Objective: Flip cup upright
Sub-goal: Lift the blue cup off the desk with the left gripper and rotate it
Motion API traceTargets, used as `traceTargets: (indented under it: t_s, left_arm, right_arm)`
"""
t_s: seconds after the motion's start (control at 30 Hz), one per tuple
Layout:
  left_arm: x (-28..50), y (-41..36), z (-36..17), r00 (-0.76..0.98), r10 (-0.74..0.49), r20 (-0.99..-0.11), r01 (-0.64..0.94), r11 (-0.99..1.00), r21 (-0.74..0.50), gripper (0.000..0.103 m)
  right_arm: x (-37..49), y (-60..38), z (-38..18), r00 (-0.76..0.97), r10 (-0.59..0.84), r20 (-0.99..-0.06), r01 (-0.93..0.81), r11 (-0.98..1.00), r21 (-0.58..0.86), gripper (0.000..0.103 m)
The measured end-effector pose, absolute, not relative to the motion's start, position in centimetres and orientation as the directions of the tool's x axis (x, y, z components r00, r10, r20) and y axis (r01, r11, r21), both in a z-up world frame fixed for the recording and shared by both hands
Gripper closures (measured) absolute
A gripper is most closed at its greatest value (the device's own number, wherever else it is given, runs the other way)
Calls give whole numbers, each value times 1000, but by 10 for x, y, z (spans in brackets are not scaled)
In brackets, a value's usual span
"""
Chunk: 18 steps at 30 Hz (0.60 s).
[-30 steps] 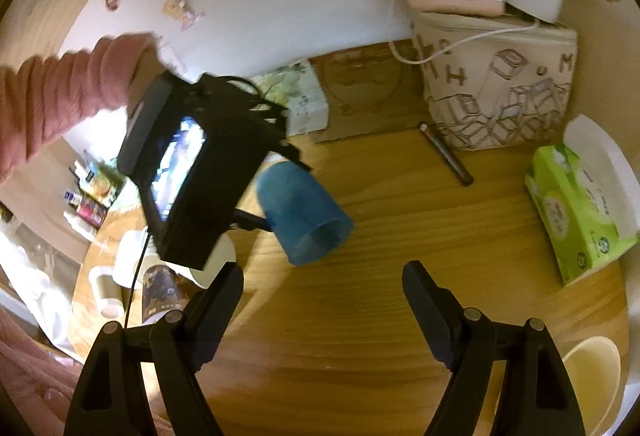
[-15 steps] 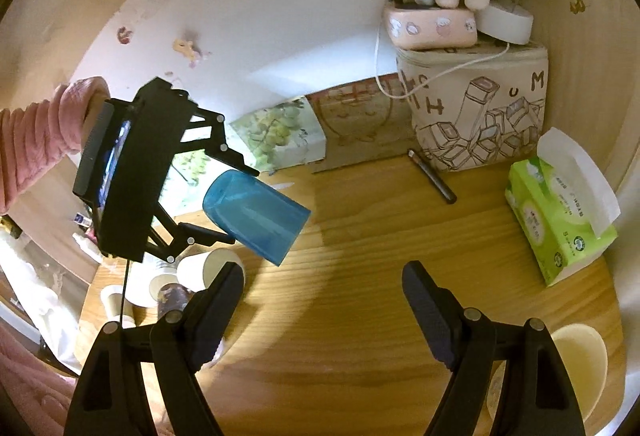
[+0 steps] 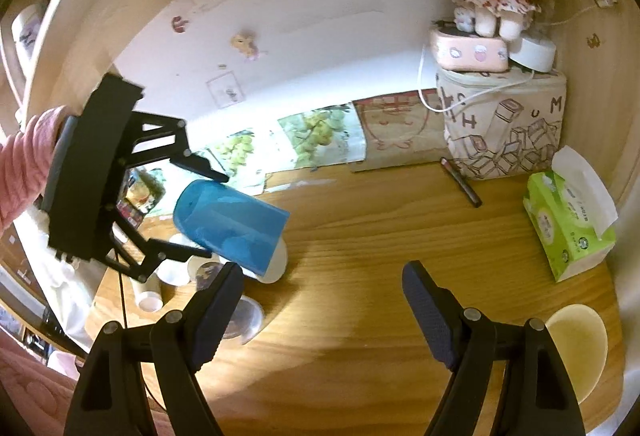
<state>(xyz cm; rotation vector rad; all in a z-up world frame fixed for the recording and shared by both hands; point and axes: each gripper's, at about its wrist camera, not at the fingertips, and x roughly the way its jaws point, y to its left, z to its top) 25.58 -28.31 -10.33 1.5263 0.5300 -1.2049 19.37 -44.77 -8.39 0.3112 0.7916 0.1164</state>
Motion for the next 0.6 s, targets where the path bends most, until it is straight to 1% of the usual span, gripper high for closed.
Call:
traceTargets:
  t_s: [0.17,0.33,0.6]
  left_arm:
    - [241,-255,-92,412,-243,-878,853,-235,466,32]
    - [228,-229,-83,406,-235,-883,888,-128,442,32]
    - [201,-195,-90,371,-240,-897,928,56,368,32]
  right_arm:
    - [186,-432,-83,700,248,-670,-20,944,328,21]
    - [179,-413,-84,686,292,-666,-66,937,343,21]
    - [169,-382,-86,664,338,-667,-124,929,348,21]
